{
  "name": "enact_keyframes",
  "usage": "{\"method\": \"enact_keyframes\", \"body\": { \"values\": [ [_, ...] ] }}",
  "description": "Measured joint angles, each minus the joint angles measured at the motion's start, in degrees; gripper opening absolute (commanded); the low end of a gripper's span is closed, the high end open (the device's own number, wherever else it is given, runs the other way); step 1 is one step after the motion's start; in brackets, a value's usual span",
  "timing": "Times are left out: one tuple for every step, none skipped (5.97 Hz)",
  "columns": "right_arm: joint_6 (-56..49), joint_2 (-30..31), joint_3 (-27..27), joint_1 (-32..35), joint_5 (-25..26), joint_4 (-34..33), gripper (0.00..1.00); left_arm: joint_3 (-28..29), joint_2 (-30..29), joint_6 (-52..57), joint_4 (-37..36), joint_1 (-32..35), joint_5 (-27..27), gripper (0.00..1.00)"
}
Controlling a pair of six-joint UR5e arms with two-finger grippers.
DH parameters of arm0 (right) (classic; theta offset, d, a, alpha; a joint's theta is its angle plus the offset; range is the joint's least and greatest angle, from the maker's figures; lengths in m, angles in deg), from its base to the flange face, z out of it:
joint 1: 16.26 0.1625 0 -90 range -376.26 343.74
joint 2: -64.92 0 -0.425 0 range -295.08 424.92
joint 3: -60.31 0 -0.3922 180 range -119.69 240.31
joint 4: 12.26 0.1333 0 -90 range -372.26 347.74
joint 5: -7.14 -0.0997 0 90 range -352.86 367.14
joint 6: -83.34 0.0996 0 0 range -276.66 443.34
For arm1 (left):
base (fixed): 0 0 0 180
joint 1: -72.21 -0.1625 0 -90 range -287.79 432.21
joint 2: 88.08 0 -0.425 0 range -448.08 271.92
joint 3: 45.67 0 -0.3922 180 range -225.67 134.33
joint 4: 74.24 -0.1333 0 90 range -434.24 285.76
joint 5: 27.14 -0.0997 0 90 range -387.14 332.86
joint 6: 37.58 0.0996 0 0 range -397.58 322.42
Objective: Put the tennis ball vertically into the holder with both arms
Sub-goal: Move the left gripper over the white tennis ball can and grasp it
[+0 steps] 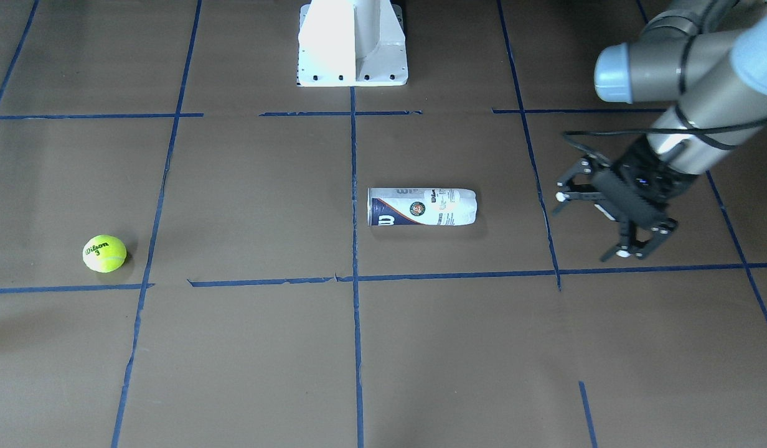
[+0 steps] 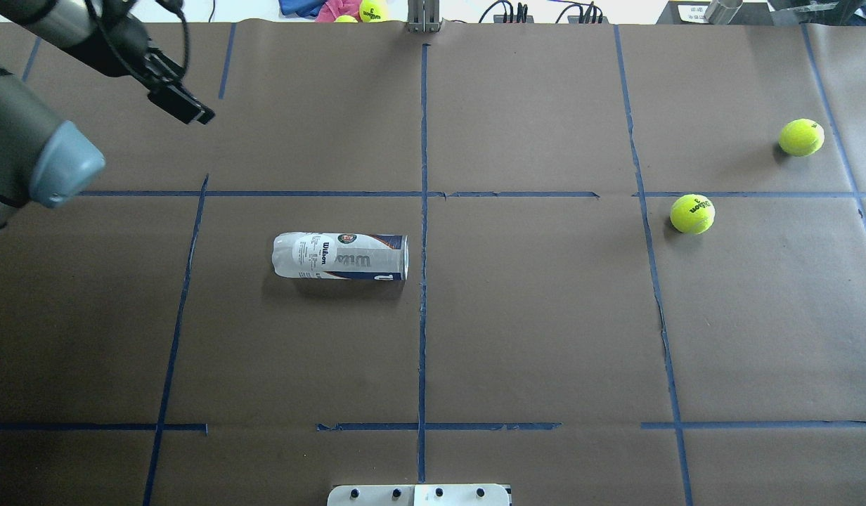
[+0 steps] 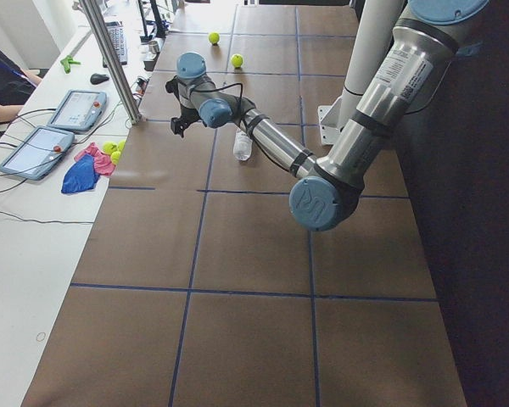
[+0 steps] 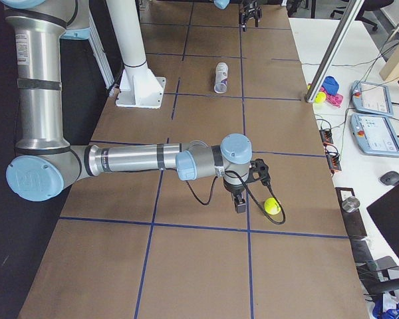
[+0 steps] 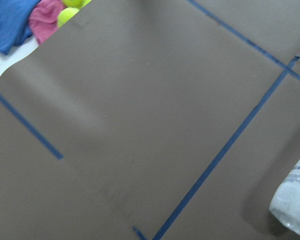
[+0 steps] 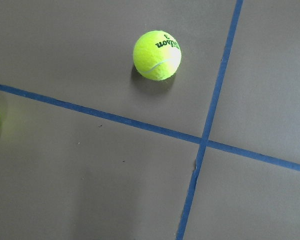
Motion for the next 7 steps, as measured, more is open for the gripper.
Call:
{"method": "enact_keyframes", "body": {
  "values": [
    [0.0,0.0,-0.12,0.0,0.0,-0.01,1.0,-1.14,-2.0,-0.3,-0.74,-6.02,-6.19,1.0],
    [0.0,0.0,-0.17,0.0,0.0,-0.02,1.0,-1.63,-4.33,-0.33,-3.52,-11.19,-10.61,1.0],
    [0.0,0.0,-0.18,0.0,0.0,-0.02,1.0,-1.67,-7.68,0.38,-8.08,-15.54,-13.78,1.0],
    [0.0,0.0,-0.13,0.0,0.0,-0.02,1.0,-1.31,-11.62,3.01,-13.79,-19.51,-16.8,1.0],
    [0.0,0.0,-0.05,0.0,0.0,-0.02,1.0,-0.81,-15.24,7.05,-20.21,-22.18,-19.79,1.0],
    [-0.02,0.0,0.13,0.0,0.02,-0.02,1.0,0.39,-18.74,11.6,-26.95,-24.07,-22.56,1.0],
    [-0.04,0.03,0.27,0.0,0.04,-0.02,1.0,3.1,-21.88,15.5,-31.96,-25.13,-25.54,1.0]
  ]
}}
